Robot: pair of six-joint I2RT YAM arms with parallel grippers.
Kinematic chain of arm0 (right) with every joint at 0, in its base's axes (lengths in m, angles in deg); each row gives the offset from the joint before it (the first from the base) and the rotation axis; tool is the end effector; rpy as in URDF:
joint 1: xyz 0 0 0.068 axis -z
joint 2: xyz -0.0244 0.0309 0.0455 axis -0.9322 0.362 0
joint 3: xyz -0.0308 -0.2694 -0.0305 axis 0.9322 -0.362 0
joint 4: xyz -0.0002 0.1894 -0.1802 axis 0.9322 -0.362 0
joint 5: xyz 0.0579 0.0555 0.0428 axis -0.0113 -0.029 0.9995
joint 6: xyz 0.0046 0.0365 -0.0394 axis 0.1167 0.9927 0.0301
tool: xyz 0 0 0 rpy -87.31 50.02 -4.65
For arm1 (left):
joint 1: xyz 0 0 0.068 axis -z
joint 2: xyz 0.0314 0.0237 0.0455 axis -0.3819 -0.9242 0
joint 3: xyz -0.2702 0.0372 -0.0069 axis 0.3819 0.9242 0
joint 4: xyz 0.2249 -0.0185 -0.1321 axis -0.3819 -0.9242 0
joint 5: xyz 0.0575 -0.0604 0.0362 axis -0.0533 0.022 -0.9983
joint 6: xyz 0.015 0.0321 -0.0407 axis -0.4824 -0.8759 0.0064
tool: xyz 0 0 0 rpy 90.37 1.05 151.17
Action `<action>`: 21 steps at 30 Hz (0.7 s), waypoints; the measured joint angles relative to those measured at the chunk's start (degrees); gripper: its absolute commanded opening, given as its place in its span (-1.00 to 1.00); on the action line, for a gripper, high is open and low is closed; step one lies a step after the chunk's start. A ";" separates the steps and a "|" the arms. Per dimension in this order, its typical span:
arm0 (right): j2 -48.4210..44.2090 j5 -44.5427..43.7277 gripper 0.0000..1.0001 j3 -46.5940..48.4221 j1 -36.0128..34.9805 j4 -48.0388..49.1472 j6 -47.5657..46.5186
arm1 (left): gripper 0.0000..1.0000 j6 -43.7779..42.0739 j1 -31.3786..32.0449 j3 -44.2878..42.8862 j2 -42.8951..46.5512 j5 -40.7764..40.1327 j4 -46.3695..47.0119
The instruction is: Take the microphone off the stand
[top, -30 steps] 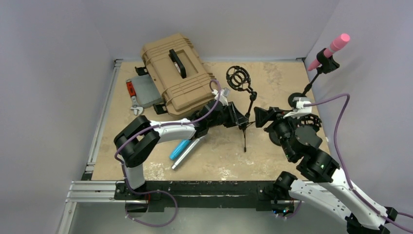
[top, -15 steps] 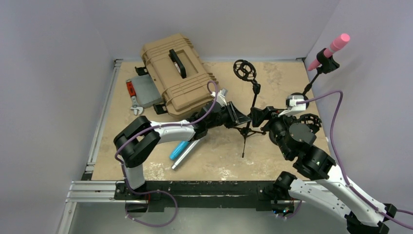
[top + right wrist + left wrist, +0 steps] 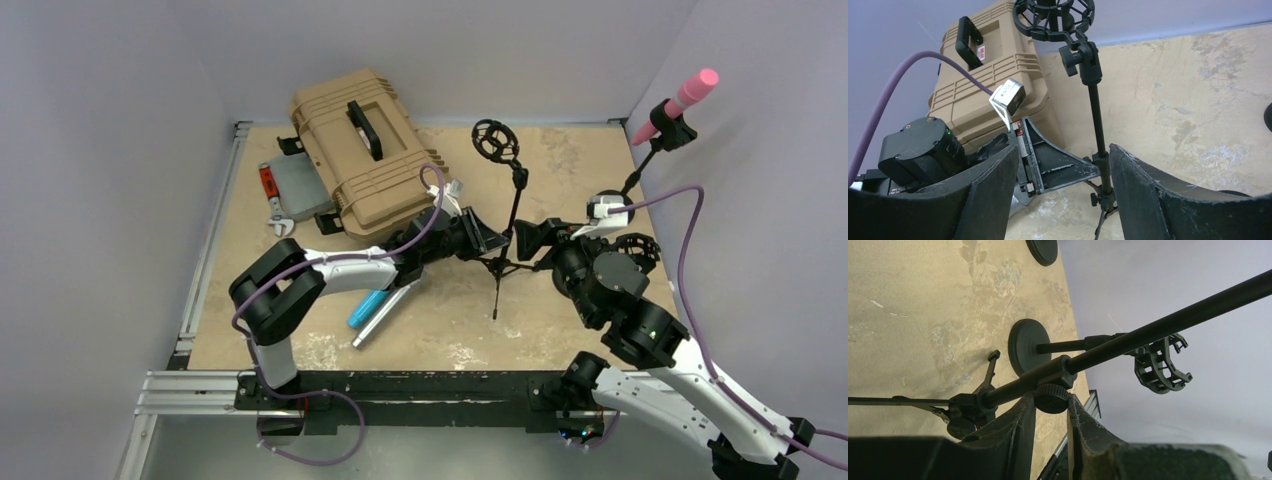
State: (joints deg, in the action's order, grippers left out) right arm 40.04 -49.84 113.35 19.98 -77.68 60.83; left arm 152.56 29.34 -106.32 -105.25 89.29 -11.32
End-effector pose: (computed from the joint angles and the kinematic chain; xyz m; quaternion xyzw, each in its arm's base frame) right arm 0.0983 0.0811 0.3716 0.0402 0.7189 0.1986 0.6649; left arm 0.2487 -0.3215 0.2162 -0.0726 0.7819 -0.5515 0.2815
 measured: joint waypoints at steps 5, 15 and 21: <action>0.63 -1.27 0.44 0.02 0.00 0.02 -0.44 | -0.55 -1.70 0.07 1.42 1.09 -0.61 0.26; 3.34 -2.54 0.49 0.11 0.00 0.22 -0.37 | 0.03 -4.44 0.59 3.98 1.97 -2.19 1.18; 4.07 -2.54 0.49 0.11 0.00 0.26 -0.35 | 0.13 -6.23 1.01 5.40 3.23 -3.30 0.04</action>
State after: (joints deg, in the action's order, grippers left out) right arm 44.11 -52.38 113.46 19.98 -77.42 60.48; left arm 146.33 30.35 -100.92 -102.02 85.99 -11.28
